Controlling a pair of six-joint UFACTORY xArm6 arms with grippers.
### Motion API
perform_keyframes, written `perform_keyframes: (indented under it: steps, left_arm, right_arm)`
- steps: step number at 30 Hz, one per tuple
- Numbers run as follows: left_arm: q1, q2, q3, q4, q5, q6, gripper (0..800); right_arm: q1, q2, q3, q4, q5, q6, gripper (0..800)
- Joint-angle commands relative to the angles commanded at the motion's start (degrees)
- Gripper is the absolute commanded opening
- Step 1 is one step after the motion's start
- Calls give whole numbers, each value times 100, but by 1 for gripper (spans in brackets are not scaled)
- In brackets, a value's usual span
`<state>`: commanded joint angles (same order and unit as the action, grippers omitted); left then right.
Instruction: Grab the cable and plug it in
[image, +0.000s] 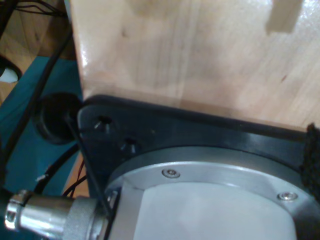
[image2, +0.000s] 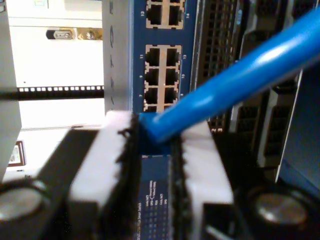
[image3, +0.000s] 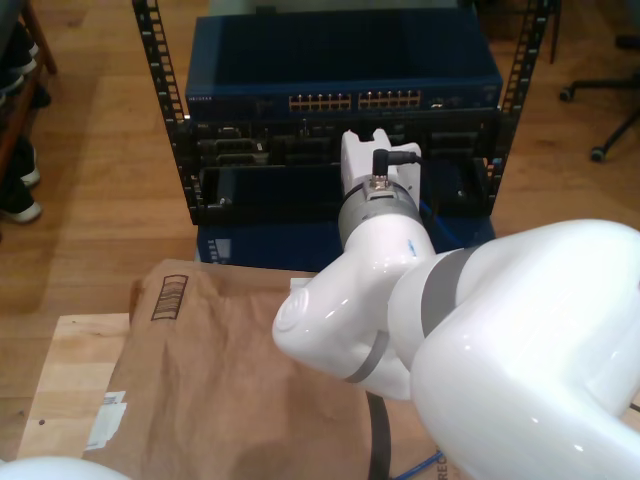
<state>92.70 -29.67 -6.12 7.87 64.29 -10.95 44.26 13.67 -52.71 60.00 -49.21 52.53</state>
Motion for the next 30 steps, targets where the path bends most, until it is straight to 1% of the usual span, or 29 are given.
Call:
perform_keyframes:
  steps: [8, 12, 20, 23, 30]
  left_arm:
    - [0, 0, 0, 0, 0, 0, 800]
    - [0, 0, 0, 0, 0, 0, 800]
    - [0, 0, 0, 0, 0, -9, 800]
    - [0, 0, 0, 0, 0, 0, 800]
    - [0, 0, 0, 0, 0, 0, 800]
  right_arm:
    - [-185, 158, 123, -35, -308, 18, 0]
    - [-255, -79, 123, -79, -273, 18, 0]
    - [-281, -88, 79, -79, -255, 9, 0]
    - [-422, -70, 79, -220, -255, 9, 0]
    - [-809, 105, 62, -229, -255, 26, 0]
